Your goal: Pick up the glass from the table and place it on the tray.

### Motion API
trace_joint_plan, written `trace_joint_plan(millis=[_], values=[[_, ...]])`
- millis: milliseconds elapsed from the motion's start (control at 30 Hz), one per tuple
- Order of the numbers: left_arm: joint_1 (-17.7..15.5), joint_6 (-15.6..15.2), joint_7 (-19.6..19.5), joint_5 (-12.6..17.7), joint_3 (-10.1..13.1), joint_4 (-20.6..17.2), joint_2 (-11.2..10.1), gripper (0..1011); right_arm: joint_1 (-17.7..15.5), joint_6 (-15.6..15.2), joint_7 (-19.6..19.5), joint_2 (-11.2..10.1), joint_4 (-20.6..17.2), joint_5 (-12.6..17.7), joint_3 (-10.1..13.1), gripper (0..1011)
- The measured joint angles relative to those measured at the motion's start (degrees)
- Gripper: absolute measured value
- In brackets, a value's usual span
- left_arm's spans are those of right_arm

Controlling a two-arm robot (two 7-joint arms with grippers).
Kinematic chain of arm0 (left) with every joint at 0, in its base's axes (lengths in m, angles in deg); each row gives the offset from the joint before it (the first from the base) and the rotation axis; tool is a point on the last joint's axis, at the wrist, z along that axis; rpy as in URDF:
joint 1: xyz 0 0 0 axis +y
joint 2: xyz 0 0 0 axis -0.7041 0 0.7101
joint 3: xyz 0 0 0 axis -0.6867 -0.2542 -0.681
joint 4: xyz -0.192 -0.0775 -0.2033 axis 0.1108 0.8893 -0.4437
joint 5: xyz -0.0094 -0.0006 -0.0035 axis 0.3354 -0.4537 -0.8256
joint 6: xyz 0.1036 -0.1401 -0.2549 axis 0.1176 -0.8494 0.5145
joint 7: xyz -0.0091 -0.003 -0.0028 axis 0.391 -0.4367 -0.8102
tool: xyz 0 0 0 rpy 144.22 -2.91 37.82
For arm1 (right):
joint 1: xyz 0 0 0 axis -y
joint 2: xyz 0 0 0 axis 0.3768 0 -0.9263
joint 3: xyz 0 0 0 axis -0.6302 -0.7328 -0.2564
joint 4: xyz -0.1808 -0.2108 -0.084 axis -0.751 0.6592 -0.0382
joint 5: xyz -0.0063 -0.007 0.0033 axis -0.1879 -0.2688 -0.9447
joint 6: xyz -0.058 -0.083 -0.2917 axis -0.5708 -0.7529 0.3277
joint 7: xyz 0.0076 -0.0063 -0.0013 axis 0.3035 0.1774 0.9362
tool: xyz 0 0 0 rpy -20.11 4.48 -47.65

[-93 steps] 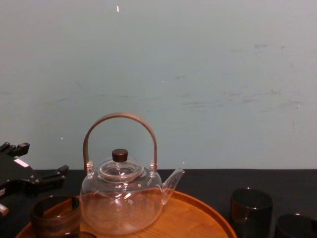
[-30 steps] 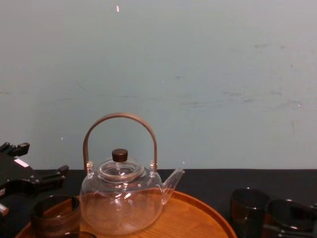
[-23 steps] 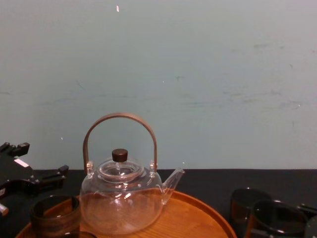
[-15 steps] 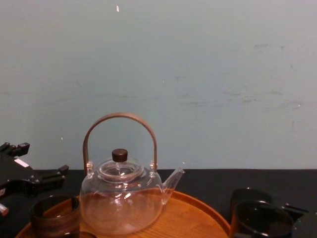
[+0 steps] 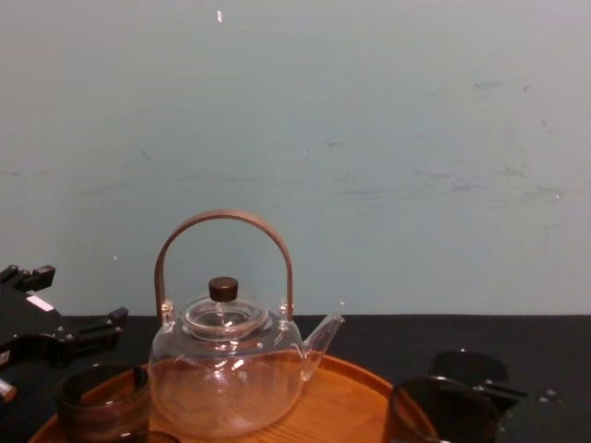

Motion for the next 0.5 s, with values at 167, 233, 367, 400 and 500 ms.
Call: trace_joint_plan(millis=[167,233,367,400,500], values=[[0.0,0.0,0.0,0.0,0.0,0.0,0.0,1001,1.6,-0.6,0.0,1.0,0.9,-0.6,-1.6,905],[0.0,0.0,0.0,0.0,0.0,0.0,0.0,1001,2.0,-0.7,0.0,1.3,1.3,-0.8,-2.0,904],[0.0,0.0,0.0,0.0,0.0,0.0,0.0,1001,3.2,-1.1,0.0,2.3,2.2,-1.3,-3.3,905],[0.0,0.0,0.0,0.0,0.0,0.0,0.0,1001,3.4,-1.1,0.0,2.5,2.4,-1.4,-3.5,905],[0.0,0.0,0.0,0.0,0.0,0.0,0.0,1001,4.1,-1.2,0.1,3.1,3.1,-1.7,-4.2,904]])
